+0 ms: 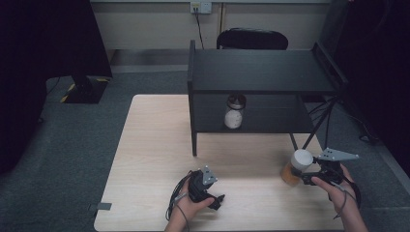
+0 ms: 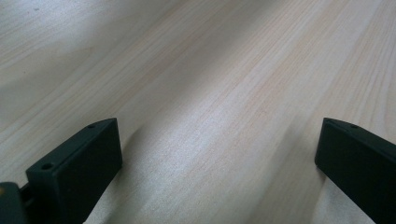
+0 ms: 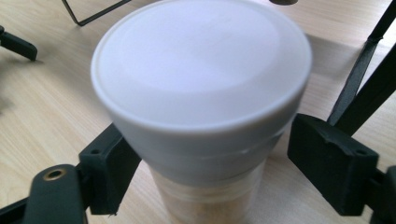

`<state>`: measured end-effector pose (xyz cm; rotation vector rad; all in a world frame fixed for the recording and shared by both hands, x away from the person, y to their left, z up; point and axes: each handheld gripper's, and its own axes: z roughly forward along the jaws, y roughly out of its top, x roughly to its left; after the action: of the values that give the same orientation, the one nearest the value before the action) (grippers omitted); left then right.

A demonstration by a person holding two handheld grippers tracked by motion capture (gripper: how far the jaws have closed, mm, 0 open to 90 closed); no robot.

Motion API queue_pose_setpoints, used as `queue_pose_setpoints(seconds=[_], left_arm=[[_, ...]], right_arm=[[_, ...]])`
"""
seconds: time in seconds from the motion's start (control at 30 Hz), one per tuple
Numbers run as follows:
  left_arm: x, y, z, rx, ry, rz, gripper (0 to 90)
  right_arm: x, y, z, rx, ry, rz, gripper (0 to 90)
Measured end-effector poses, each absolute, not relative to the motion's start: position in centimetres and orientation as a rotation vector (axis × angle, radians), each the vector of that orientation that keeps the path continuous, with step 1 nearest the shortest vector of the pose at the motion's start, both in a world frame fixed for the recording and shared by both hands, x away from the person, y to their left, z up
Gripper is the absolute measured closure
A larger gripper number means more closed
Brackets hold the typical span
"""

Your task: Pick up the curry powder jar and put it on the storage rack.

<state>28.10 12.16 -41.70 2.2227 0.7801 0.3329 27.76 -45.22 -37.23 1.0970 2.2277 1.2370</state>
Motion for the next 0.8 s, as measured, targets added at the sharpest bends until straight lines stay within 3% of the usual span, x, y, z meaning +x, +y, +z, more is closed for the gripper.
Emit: queue_pose_setpoints(seconds=[0.47, 0.8], left_arm=[[28.11, 12.16, -41.70, 2.223, 0.780, 0.333, 0.1], [28.11, 12.16, -41.70, 2.223, 0.780, 0.333, 0.2]], right_arm=[[27.58, -45.44, -38.00, 1.065, 2.205, 1.306, 31.4], [27.02, -44.78, -37.84, 1.022, 2.189, 1.267, 34.1]])
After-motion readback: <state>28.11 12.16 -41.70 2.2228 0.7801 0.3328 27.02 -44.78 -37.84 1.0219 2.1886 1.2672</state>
